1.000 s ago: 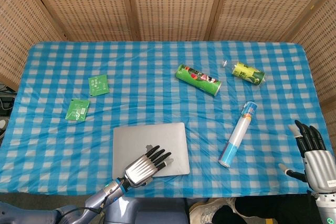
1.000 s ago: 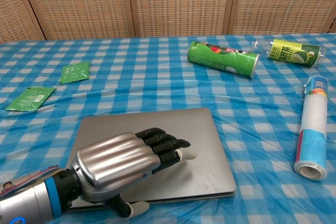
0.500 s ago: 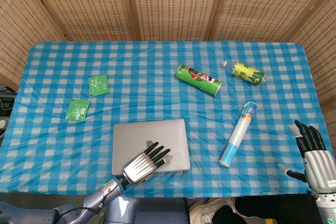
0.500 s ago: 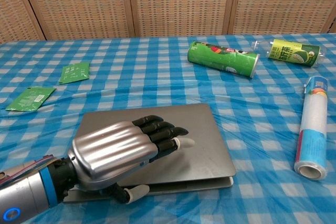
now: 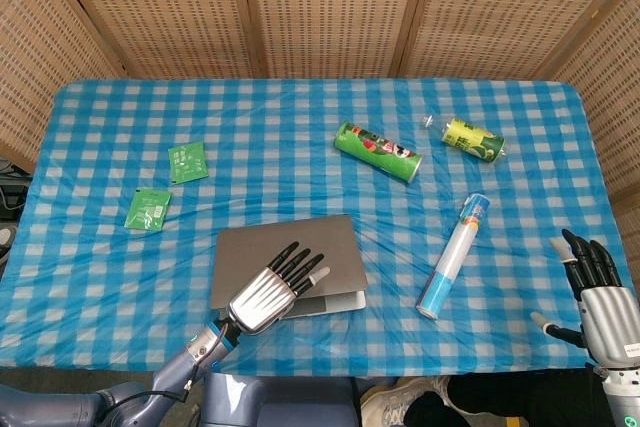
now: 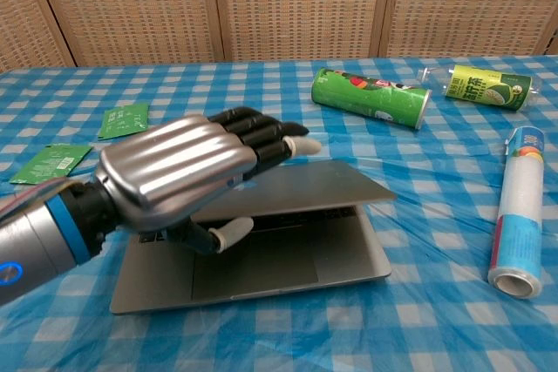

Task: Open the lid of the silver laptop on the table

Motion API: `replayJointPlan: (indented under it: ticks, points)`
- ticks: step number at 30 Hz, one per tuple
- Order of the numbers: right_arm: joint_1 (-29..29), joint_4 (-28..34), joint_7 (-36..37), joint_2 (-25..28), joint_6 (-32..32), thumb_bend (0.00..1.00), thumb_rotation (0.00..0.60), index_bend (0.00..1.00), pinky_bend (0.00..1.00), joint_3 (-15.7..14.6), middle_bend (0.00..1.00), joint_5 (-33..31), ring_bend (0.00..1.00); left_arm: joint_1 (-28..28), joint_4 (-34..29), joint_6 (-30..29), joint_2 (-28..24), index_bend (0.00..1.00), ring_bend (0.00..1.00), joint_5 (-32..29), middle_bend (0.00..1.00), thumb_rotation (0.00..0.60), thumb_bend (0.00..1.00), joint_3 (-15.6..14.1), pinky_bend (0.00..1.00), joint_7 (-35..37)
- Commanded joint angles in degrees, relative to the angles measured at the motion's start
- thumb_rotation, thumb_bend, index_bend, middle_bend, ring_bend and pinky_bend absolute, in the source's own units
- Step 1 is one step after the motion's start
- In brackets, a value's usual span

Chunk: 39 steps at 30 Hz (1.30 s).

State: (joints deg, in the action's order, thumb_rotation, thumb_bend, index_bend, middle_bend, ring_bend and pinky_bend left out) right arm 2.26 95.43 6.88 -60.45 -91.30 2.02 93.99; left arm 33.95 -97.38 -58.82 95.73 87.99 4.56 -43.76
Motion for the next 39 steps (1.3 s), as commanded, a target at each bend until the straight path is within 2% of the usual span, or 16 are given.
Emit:
replayJointPlan:
  ticks: [1,5,8,11,15,21,24,25,28,30,32,36,39]
  points:
    - [0.0,0.0,-0.1,0.0,0.1,0.00,0.600,0.04,0.00,0.0,0.00,0.0,0.00,0.0,-1.4,-1.4,-0.7,0.00,0.00,-2.5,0.00,0.600,0.48,2.3,0.00,-0.9]
    - [0.1,0.0,-0.3,-0.1,0.3,0.00,0.600,0.04,0.00,0.0,0.00,-0.1,0.00,-0.9,-2.0,-1.7,-0.1,0.00,0.00,-10.1,0.00,0.600,0.48,4.5,0.00,-2.2]
    - [0.1,0.0,-0.6,-0.2,0.4,0.00,0.600,0.04,0.00,0.0,0.00,-0.2,0.00,-1.1,-2.0,-0.9,0.0,0.00,0.00,-15.1,0.00,0.600,0.48,4.4,0.00,-4.2]
    - [0.2,0.0,-0.9,-0.3,0.5,0.00,0.600,0.04,0.00,0.0,0.00,-0.2,0.00,-1.0,-1.5,-0.6,0.2,0.00,0.00,-17.2,0.00,0.600,0.48,4.4,0.00,-4.2]
    - [0.3,0.0,-1.6,-0.5,0.8,0.00,0.600,0.04,0.00,0.0,0.00,-0.3,0.00,-0.4,0.0,-0.6,0.7,0.00,0.00,-17.9,0.00,0.600,0.48,4.6,0.02,-3.2]
    - [0.6,-0.2,-2.1,-0.9,1.3,0.00,0.600,0.06,0.00,0.0,0.00,-0.3,0.00,0.7,3.1,-1.1,2.0,0.00,0.00,-16.4,0.00,0.600,0.48,4.6,0.13,-0.8]
    - [1.0,-0.4,-2.3,-1.3,1.9,0.01,0.600,0.11,0.00,-0.3,0.00,0.3,0.00,1.0,4.5,-1.8,2.7,0.03,0.06,-15.2,0.00,0.600,0.49,4.6,0.22,0.8]
    - [1.4,-0.5,-2.3,-1.4,2.6,0.03,0.600,0.13,0.00,-0.6,0.00,0.9,0.00,1.1,5.0,-2.1,2.9,0.06,0.09,-14.7,0.00,0.600,0.51,4.6,0.24,1.3]
    - [3.4,-1.7,-2.1,-2.0,5.1,0.23,0.600,0.18,0.00,-1.3,0.02,3.4,0.00,1.5,5.9,-2.3,3.1,0.13,0.13,-13.7,0.01,0.600,0.53,4.5,0.26,2.5]
    - [5.4,-2.5,-1.6,-2.3,8.1,0.39,0.600,0.19,0.00,-2.1,0.06,5.3,0.00,1.8,6.1,-2.3,3.0,0.13,0.13,-13.5,0.01,0.600,0.54,4.6,0.27,2.7]
    - [7.7,-2.9,-0.6,-2.6,11.3,0.48,0.600,0.20,0.00,-2.9,0.08,7.4,0.00,2.1,6.1,-2.3,2.8,0.12,0.13,-13.6,0.01,0.600,0.54,4.9,0.27,2.9]
    - [11.7,-2.5,0.3,-3.3,16.7,0.60,0.600,0.21,0.09,-4.6,0.14,11.3,0.03,2.8,5.8,-1.8,2.2,0.14,0.15,-14.0,0.02,0.600,0.54,5.2,0.28,2.7]
    - [15.1,-1.7,1.8,-4.4,21.6,0.65,0.600,0.22,0.16,-5.6,0.17,13.3,0.07,3.4,5.3,-1.5,1.6,0.14,0.17,-14.2,0.03,0.600,0.54,5.5,0.30,2.4]
